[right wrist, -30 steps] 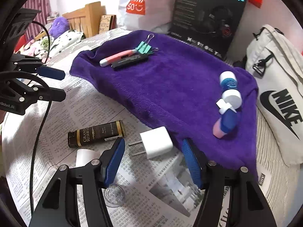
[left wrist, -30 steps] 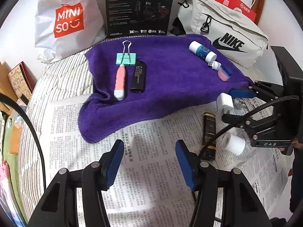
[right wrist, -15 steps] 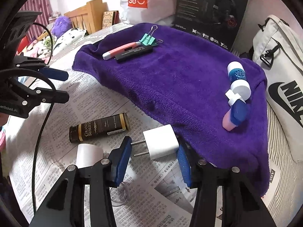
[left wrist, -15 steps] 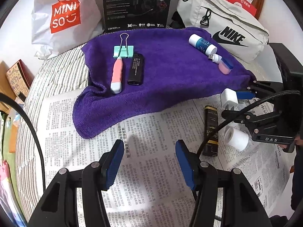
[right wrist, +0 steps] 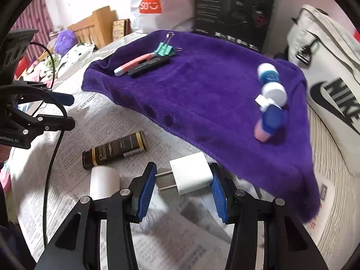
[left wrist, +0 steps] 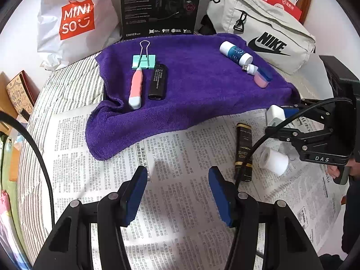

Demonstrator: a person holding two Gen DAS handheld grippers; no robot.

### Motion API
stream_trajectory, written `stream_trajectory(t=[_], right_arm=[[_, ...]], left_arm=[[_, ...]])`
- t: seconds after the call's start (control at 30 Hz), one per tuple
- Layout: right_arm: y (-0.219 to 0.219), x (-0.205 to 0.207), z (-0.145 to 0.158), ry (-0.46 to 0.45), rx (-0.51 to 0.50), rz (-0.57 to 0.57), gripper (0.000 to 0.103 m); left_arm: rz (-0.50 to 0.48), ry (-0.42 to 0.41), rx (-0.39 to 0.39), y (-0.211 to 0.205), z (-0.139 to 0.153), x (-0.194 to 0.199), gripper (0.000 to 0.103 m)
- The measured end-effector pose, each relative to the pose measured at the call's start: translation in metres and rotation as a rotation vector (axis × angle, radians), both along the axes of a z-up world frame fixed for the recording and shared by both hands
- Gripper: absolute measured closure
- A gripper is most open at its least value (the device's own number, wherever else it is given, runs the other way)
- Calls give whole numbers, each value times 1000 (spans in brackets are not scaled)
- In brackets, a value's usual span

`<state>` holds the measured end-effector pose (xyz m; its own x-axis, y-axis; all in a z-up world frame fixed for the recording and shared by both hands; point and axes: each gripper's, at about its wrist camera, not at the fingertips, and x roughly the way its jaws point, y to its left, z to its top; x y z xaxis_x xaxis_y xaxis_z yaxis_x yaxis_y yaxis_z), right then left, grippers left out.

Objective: Organize rigid objects
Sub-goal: 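Grasp the white plug charger with the right gripper while the left grasps the Grand Reserve tube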

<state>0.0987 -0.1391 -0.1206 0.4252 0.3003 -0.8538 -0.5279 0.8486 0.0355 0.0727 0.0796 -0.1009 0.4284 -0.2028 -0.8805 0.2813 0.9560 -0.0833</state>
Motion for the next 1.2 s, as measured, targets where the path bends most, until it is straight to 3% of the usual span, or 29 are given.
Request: stream_trajectory(t=[0.27, 0.53, 0.73, 0.83, 0.9, 0.93, 1.0, 1.2], right_arm=[[-47, -18, 18, -20, 48, -184, 56], [-93, -44, 18, -31, 71, -377, 56], [-103, -58, 12, -39, 105, -426, 56], [-101, -60, 7, -31, 115, -428, 56], [-99, -60, 5, -30, 115, -427, 56], [-98, -59, 4, -28, 112, -422, 56], [-96, -58, 1, -26, 109, -422, 56], [-92, -58, -8, -27, 93, -423, 55]], left_arm=[[-81, -32, -65, -16, 14, -6, 49], [-188, -10, 4, -63, -8, 11, 49], [-263, 5, 46, -87, -20, 13, 49], [-291, -3, 88, -95, -24, 13, 53], [-288, 1, 74, -91, -21, 14, 76], [-280, 8, 67, -88, -21, 15, 78], [-277, 19, 47, -82, -20, 16, 79], [-315, 7, 89, -85, -21, 18, 78]])
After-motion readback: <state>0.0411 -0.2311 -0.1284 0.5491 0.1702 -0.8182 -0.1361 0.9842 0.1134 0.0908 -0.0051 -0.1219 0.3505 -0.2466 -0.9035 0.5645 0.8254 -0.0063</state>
